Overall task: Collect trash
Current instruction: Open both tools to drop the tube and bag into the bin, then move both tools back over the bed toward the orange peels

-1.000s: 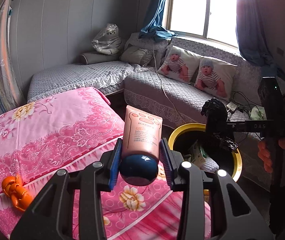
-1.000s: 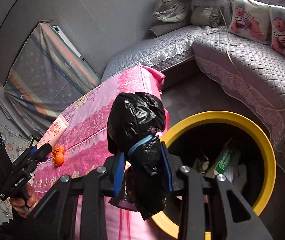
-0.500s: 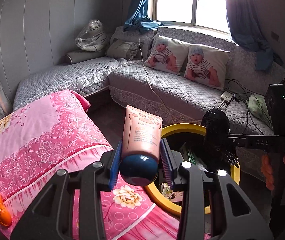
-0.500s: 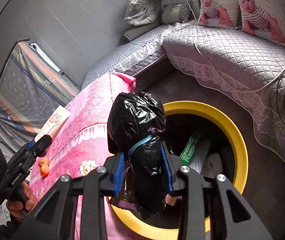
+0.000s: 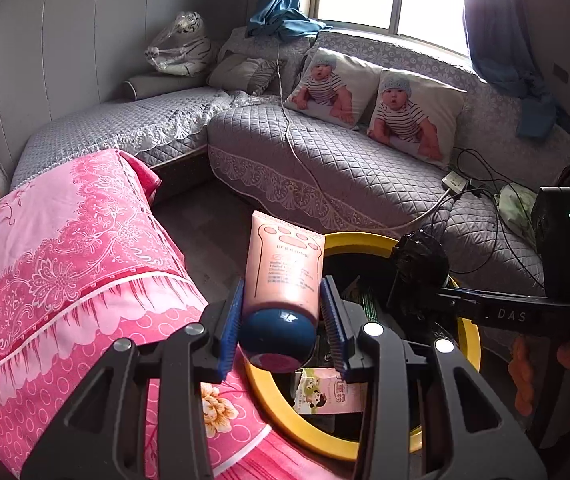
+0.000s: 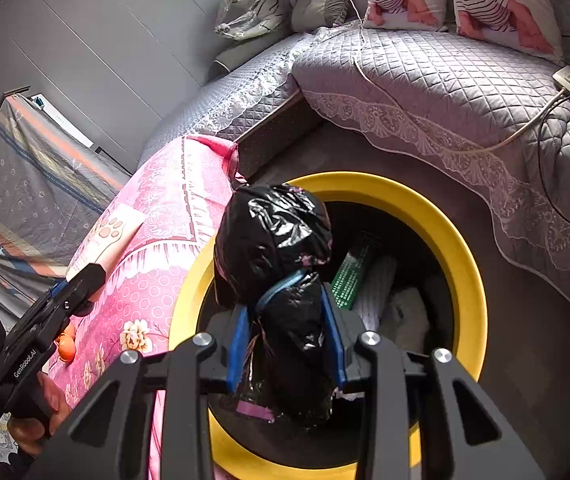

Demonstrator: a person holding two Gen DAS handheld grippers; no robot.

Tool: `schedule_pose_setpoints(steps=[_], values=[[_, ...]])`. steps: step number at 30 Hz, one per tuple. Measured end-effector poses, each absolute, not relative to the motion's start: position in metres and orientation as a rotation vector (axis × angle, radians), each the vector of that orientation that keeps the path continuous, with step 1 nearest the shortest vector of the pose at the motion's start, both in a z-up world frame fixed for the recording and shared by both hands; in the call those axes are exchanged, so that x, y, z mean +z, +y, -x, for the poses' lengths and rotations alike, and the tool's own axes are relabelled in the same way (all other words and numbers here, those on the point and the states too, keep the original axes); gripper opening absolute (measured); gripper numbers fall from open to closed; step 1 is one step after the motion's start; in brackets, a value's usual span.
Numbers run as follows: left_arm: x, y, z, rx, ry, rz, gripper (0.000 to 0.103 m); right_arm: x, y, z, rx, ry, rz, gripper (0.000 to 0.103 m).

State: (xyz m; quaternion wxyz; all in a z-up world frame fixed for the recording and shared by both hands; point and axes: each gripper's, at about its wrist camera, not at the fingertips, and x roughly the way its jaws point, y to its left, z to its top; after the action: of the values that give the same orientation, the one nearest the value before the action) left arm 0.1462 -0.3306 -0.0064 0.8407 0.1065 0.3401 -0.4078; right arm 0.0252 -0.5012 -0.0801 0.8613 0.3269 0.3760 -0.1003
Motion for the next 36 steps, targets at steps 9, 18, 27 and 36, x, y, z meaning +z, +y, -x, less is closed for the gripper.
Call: schedule_pose_setpoints(steps=[9, 18, 27, 36], values=[[-0.01, -0.327, -0.156, -0.853, 0.751, -0.155, 0.07, -0.079, -0.511, -0.02, -0.276, 0.793, -0.704, 0.051], [0.013, -0.26, -0.179, -0.754, 0.706, -0.017, 0.091, -0.059, -0.504, -0.008, -0.251, 0.751, -0.68, 0.063], [0.021, -0.093, -0.17, -0.49, 0.616, 0.016, 0.092, -0.025, -0.394, -0.066, 0.054, 0.761, -0.411, 0.064], [0.005, 0.086, -0.136, -0.14, 0.655, 0.158, 0.092, -0.025, -0.185, -0.162, 0.5, 0.861, -0.1, 0.064]])
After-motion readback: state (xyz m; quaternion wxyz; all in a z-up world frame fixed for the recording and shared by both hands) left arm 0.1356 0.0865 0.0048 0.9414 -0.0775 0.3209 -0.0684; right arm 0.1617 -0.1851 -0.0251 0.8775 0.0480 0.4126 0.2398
